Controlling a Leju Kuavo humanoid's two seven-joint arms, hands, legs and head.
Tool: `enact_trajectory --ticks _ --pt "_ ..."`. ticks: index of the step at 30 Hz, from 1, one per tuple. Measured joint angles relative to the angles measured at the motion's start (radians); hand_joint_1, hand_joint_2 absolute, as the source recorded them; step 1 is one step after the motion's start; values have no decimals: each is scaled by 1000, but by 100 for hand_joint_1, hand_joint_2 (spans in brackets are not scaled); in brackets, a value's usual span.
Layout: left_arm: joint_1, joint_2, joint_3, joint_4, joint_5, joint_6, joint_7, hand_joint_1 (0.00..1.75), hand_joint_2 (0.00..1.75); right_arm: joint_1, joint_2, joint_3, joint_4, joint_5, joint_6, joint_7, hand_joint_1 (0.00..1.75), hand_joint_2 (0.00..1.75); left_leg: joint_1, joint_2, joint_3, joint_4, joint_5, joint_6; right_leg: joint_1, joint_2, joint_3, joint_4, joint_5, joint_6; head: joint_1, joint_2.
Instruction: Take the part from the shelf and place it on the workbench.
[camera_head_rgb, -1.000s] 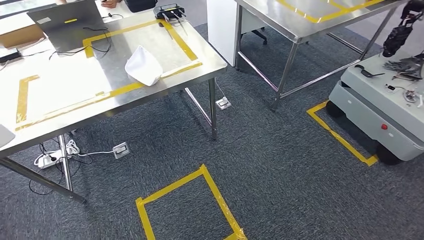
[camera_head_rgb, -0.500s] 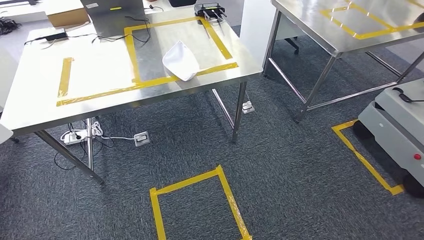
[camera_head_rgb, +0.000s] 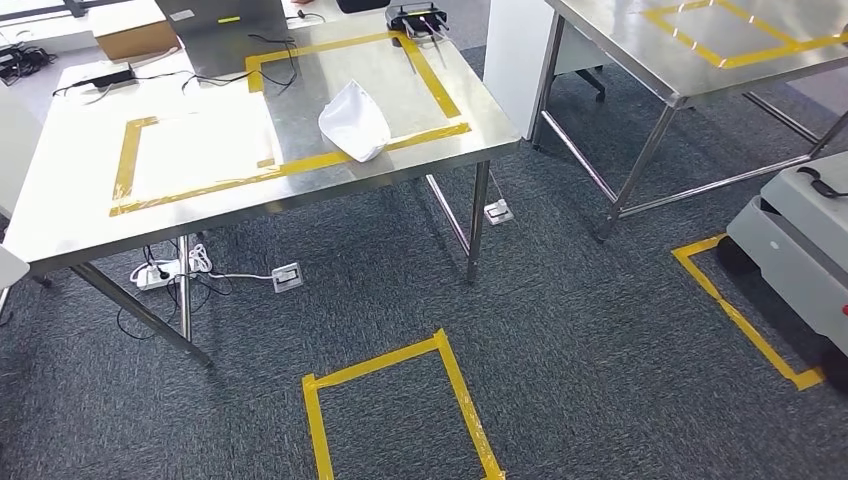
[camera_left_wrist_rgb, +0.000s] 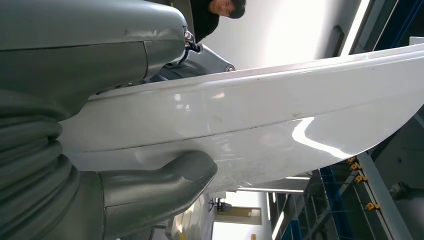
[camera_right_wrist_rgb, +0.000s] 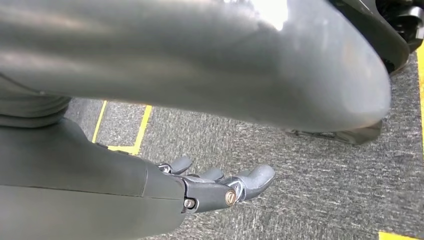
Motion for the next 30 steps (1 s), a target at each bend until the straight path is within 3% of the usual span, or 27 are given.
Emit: enact_trajectory --ticks 3,7,9,11,12,13,14,16,17,19,21,23,24,26,27,28,29,30 --pt "-1 -2 0 0 -1 0 0 175 175 0 0 0 0 2 0 2 0 0 -1 0 -1 2 -2 0 -2 0 1 -2 0 0 0 0" --pt "-15 -8 0 -1 -9 -3 8 175 175 -2 1 -1 0 -2 0 13 0 0 2 2 20 -32 3 23 -5 -2 10 -9 -3 17 1 0" --pt "-38 -17 -2 4 -16 -5 14 175 175 -5 1 -6 0 -6 0 14 0 0 11 5 37 -53 13 26 -7 -3 -22 61 -39 28 2 0" --pt "-54 -28 -9 13 -21 -5 17 175 175 -7 1 -13 0 -7 0 15 0 0 14 7 38 -53 12 25 -14 -3 -88 176 -91 41 3 0" --pt "-58 -34 -13 17 -22 -5 17 175 175 -7 1 -15 0 -7 0 15 0 0 16 7 38 -50 9 22 -19 -4 -111 213 -100 47 3 0" --pt "-60 -39 -16 21 -23 -5 18 175 175 -7 1 -17 0 -7 1 15 0 0 20 8 38 -45 4 17 -25 -4 -118 218 -91 53 3 0" --pt "-63 -43 -17 24 -23 -5 18 175 175 -6 1 -18 0 -8 1 15 0 0 25 8 38 -38 -2 10 -30 -4 -106 188 -66 60 3 0" --pt "-72 -48 -18 27 -24 -5 17 175 175 -6 1 -21 0 -10 1 14 0 0 33 7 35 -17 -19 -10 -40 -1 -53 80 -10 73 4 0" --pt "-78 -50 -19 28 -26 -5 18 175 175 -7 2 -22 0 -10 1 13 0 0 35 6 31 -4 -30 -20 -42 2 -33 41 3 70 5 0" --pt "-87 -50 -21 29 -29 -5 18 175 175 -7 4 -24 1 -10 0 13 0 0 34 4 28 7 -45 -37 -38 5 -23 30 -4 49 5 0" --pt "-94 -51 -23 31 -33 -5 18 175 175 -7 4 -25 1 -10 0 13 0 0 36 4 34 3 -50 -48 -37 2 -17 31 -10 24 4 0" --pt "-102 -51 -24 35 -34 -4 18 175 175 -7 4 -25 1 -11 0 13 0 0 36 21 24 35 -66 -52 -37 -1 -5 26 -15 7 2 0" --pt "-106 -51 -25 36 -35 -4 18 175 175 -7 5 -25 1 -11 0 13 0 0 34 32 0 83 -85 -51 -35 -3 1 24 -18 0 0 0" --pt "-112 -53 -28 41 -35 -3 18 175 175 -5 5 -25 1 -11 0 14 0 0 28 44 -82 221 -130 -46 -29 -8 13 22 -29 -10 -1 0" --pt "-113 -54 -31 43 -36 -3 18 175 175 -4 5 -25 1 -11 0 14 0 0 25 45 -120 274 -137 -42 -25 -10 20 22 -36 -12 -1 0" --pt "-114 -55 -35 47 -37 -3 18 175 175 -3 5 -25 1 -12 0 14 0 0 23 45 -143 295 -123 -37 -22 -11 29 22 -44 -14 -1 0" --pt "-114 -55 -38 50 -37 -4 18 175 175 -2 5 -25 1 -13 0 14 0 0 19 45 -146 275 -90 -29 -19 -12 41 22 -53 -14 -1 0" --pt "-116 -56 -40 52 -38 -4 18 175 175 -1 5 -25 1 -14 0 13 0 0 14 46 -131 221 -43 -20 -17 -13 54 22 -62 -13 -1 0"
